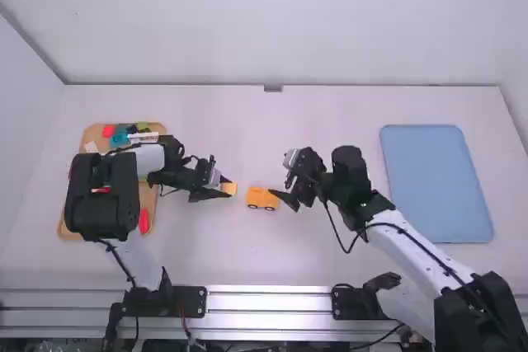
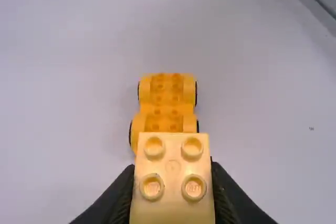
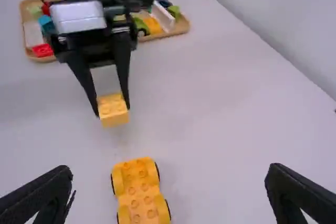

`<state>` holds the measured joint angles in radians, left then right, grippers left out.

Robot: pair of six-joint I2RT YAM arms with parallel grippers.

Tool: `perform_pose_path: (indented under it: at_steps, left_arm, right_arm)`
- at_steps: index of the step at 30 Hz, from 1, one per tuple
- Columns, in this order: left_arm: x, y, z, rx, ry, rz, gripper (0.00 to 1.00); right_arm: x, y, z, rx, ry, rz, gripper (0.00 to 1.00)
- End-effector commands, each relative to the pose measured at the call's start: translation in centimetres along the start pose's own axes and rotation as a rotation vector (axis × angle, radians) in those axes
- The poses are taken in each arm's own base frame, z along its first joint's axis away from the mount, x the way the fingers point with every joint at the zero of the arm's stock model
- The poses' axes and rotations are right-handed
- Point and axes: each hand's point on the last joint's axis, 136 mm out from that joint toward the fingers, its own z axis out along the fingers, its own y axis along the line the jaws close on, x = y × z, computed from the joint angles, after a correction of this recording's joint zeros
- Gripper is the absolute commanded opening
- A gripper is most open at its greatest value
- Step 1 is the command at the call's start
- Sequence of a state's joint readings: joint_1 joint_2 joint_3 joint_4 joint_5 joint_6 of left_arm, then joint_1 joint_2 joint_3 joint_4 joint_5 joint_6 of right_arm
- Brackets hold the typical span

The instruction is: Assemble lego blocks to make yellow taxi

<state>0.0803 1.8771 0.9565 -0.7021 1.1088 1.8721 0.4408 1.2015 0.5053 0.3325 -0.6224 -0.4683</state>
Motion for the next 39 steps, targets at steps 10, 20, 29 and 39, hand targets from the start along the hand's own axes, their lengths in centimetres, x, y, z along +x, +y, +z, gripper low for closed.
perform_pose_path:
  at_steps: [10,20,29,39]
  left_arm:
    - [-2.0,0.6,5.8,0.080,0.045,-0.003,0.22]
    - [-1.3,-0.2,6.9,0.102,0.099,-0.051,0.22]
    - [-0.5,-0.8,7.3,0.085,0.099,-0.104,0.23]
    - [0.3,0.4,7.8,0.013,0.114,-0.141,0.24]
  right_arm:
    - [9.0,4.4,4.3,-0.136,-0.061,0.042,0.98]
    - [12.7,3.9,7.6,-0.213,-0.071,0.039,0.98]
    - [13.6,2.8,10.7,-0.276,-0.105,0.008,0.98]
    - [15.7,2.9,11.8,-0.331,-0.022,-0.012,0.90]
